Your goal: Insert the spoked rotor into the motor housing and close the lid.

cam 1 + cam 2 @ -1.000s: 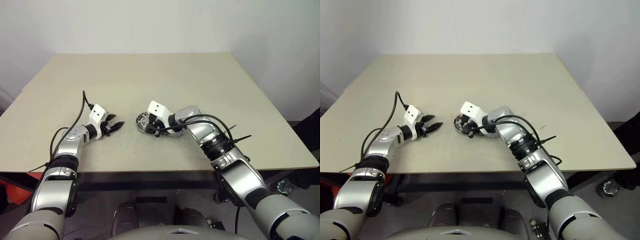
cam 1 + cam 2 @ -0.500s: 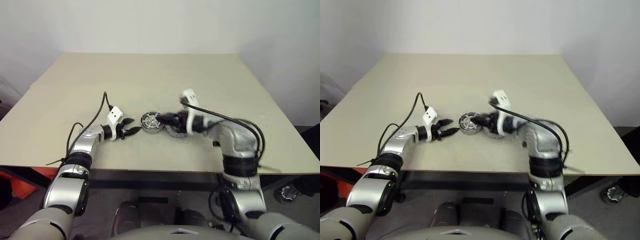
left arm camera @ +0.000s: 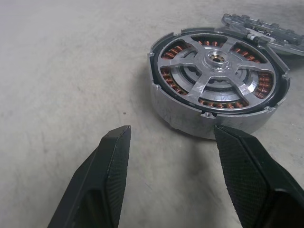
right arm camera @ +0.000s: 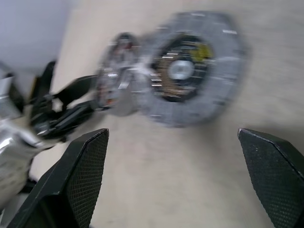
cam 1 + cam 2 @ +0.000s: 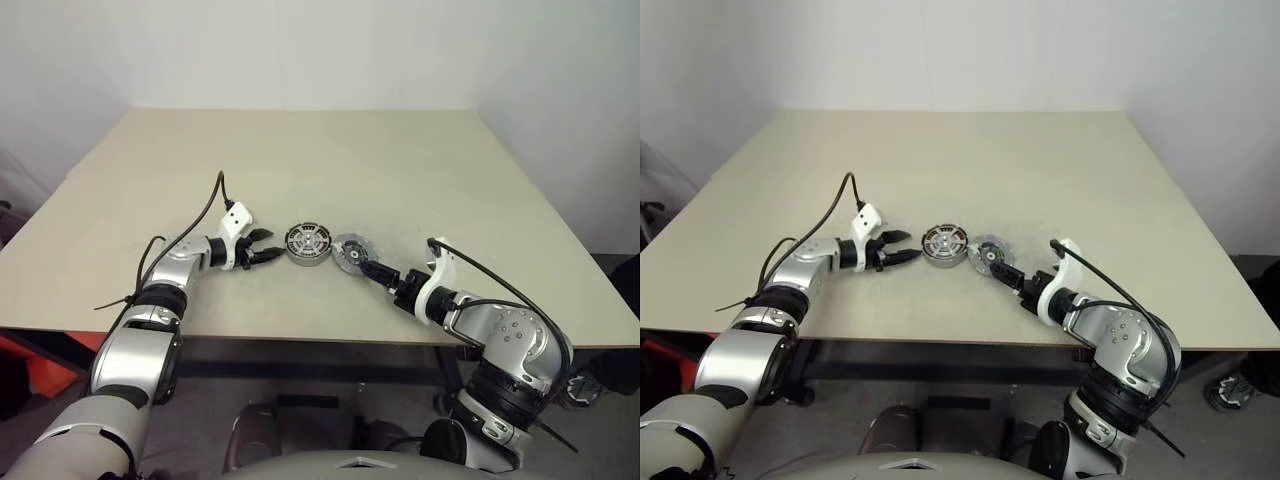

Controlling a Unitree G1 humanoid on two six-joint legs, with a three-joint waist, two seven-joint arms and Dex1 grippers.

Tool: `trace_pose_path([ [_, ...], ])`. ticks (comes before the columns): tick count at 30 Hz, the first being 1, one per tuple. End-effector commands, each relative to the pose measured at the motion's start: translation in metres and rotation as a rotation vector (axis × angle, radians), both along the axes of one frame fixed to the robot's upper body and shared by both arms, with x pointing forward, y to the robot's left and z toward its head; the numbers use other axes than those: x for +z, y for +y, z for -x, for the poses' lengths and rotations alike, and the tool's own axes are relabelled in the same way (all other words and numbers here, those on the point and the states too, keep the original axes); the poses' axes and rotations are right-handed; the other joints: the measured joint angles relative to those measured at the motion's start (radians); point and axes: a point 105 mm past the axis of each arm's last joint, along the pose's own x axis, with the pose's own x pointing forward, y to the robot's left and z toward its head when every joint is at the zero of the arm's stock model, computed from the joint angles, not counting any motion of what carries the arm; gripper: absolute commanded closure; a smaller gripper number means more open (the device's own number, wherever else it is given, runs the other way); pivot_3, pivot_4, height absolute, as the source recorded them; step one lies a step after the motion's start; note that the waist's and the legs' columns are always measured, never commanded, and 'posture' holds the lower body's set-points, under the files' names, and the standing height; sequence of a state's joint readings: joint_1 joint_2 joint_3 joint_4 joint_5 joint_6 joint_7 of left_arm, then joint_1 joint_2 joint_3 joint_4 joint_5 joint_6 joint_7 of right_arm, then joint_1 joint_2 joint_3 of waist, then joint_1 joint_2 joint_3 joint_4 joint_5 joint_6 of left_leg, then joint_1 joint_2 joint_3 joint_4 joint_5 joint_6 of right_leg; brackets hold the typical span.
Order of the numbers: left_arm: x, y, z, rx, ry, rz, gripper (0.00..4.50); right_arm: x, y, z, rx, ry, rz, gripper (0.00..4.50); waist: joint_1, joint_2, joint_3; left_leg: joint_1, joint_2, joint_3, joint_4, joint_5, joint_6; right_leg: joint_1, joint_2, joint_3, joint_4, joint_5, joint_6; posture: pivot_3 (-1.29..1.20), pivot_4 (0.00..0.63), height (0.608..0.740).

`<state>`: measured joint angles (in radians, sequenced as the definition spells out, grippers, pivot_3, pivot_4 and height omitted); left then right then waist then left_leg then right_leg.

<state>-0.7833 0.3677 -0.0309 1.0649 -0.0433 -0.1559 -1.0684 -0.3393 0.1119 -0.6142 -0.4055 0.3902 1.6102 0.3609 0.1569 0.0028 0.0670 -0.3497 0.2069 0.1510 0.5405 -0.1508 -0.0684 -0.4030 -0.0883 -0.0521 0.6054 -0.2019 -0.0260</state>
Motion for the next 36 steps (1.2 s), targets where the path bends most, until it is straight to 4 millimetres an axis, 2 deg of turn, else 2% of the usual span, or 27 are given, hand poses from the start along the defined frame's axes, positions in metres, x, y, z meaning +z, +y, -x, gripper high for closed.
trace_pose_path([
  [1,0.019,-0.001,-0.007,-0.018,-0.069,-0.002,1.52,0.002,0.045,0.002,0.039,0.025,-0.202,0.02,0.000,0.000,0.000,0.000,0.000,0.000,0.000,0.000,0.000,0.000,0.000,0.000,0.000,0.000,0.000,0.00,0.000,0.740],
  [8,0.020,0.005,-0.007,-0.012,-0.068,-0.013,1.52,0.009,0.058,-0.004,0.102,0.026,-0.290,0.02,-0.008,0.000,0.000,0.001,0.000,0.000,0.000,0.000,0.000,0.000,0.000,0.000,0.000,0.000,0.000,0.00,0.000,0.740],
  [12,0.020,0.004,-0.006,-0.013,-0.067,-0.010,1.52,0.001,0.061,-0.014,0.090,0.082,-0.312,0.02,-0.005,-0.001,-0.001,0.001,0.000,0.000,0.000,0.000,-0.001,0.000,0.000,0.000,0.001,0.000,0.000,0.00,0.000,0.740],
  [19,0.018,0.004,-0.005,-0.008,-0.063,-0.009,1.52,-0.008,0.059,-0.028,0.067,0.082,-0.287,0.02,-0.015,-0.003,-0.002,0.005,0.000,0.000,0.000,0.000,0.000,0.002,0.000,0.000,0.001,0.000,0.000,0.00,0.000,0.740],
  [21,0.018,0.005,-0.005,-0.004,-0.065,-0.009,1.52,-0.011,0.057,-0.026,0.063,0.088,-0.276,0.02,-0.015,-0.003,-0.002,0.007,0.000,0.000,0.000,0.000,0.000,0.002,0.000,-0.001,0.001,0.000,0.000,0.00,0.000,0.740],
  [27,0.017,0.008,-0.004,0.001,-0.067,-0.009,1.52,0.006,0.051,-0.008,0.099,0.049,-0.288,0.02,-0.006,-0.003,-0.002,0.006,-0.001,-0.001,0.000,0.000,0.000,0.002,-0.001,-0.001,-0.003,0.000,0.001,0.00,0.000,0.740],
  [31,0.014,0.006,-0.003,-0.001,-0.064,-0.005,1.52,0.002,0.050,-0.001,0.100,0.060,-0.261,0.02,-0.005,-0.003,-0.002,0.005,0.000,-0.001,0.000,0.000,-0.001,0.002,-0.001,-0.001,-0.002,0.000,0.001,0.00,0.000,0.740],
  [36,0.016,0.002,-0.003,-0.008,-0.066,-0.002,1.52,-0.009,0.049,-0.014,0.062,0.085,-0.249,0.02,-0.006,-0.003,-0.002,0.002,0.000,-0.001,0.000,0.001,-0.001,-0.001,0.000,-0.001,0.001,0.000,0.000,0.00,0.000,0.740],
])
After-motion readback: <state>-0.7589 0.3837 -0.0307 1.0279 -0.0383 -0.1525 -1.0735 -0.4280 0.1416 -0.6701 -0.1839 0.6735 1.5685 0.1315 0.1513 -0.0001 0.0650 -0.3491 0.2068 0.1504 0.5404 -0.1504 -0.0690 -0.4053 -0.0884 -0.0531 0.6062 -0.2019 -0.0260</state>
